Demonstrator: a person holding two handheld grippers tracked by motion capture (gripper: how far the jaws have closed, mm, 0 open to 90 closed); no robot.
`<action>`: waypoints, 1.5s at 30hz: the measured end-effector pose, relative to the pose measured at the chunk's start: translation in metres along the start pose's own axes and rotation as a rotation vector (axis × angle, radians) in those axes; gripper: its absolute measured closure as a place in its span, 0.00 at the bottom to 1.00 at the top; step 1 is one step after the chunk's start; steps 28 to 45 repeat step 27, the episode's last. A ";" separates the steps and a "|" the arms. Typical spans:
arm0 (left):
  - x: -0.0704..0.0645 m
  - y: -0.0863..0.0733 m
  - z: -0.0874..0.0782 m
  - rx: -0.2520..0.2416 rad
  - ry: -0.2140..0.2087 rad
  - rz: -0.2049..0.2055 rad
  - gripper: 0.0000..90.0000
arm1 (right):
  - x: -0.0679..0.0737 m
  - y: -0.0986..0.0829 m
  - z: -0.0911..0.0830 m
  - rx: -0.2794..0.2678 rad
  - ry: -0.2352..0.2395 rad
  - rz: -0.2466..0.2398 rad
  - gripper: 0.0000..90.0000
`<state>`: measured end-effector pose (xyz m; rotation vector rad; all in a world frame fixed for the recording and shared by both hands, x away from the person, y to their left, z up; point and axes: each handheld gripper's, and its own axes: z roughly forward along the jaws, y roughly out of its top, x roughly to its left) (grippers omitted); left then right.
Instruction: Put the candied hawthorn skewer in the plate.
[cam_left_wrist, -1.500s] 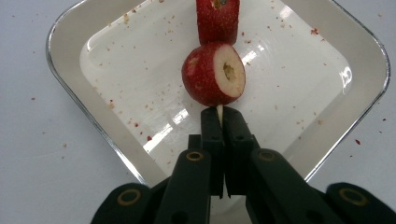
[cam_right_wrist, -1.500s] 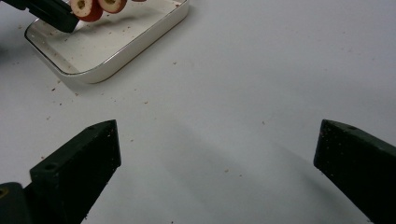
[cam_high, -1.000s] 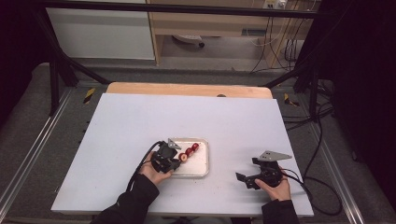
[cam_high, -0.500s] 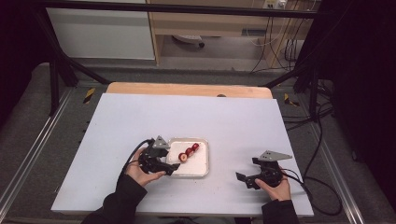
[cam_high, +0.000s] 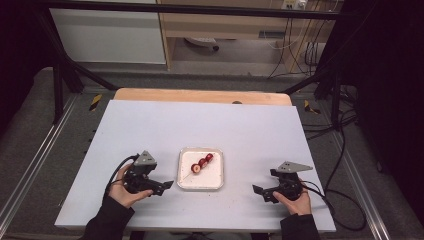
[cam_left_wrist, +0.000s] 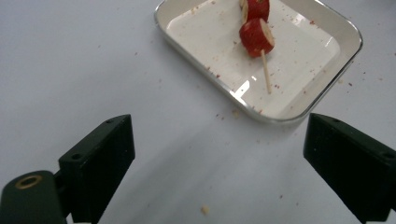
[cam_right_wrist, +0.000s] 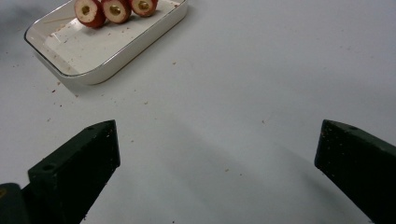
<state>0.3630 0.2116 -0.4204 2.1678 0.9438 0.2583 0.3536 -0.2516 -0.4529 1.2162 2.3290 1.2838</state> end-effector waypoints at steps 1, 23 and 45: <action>0.002 -0.005 -0.002 -0.009 0.000 -0.012 0.09 | 0.000 0.000 0.000 0.002 -0.001 0.000 0.01; 0.036 -0.064 -0.025 -0.080 0.065 -0.066 0.09 | 0.002 -0.002 0.001 0.026 0.010 -0.010 0.01; 0.036 -0.064 -0.024 -0.083 0.066 -0.062 0.09 | 0.003 -0.003 0.001 0.029 0.011 -0.007 0.01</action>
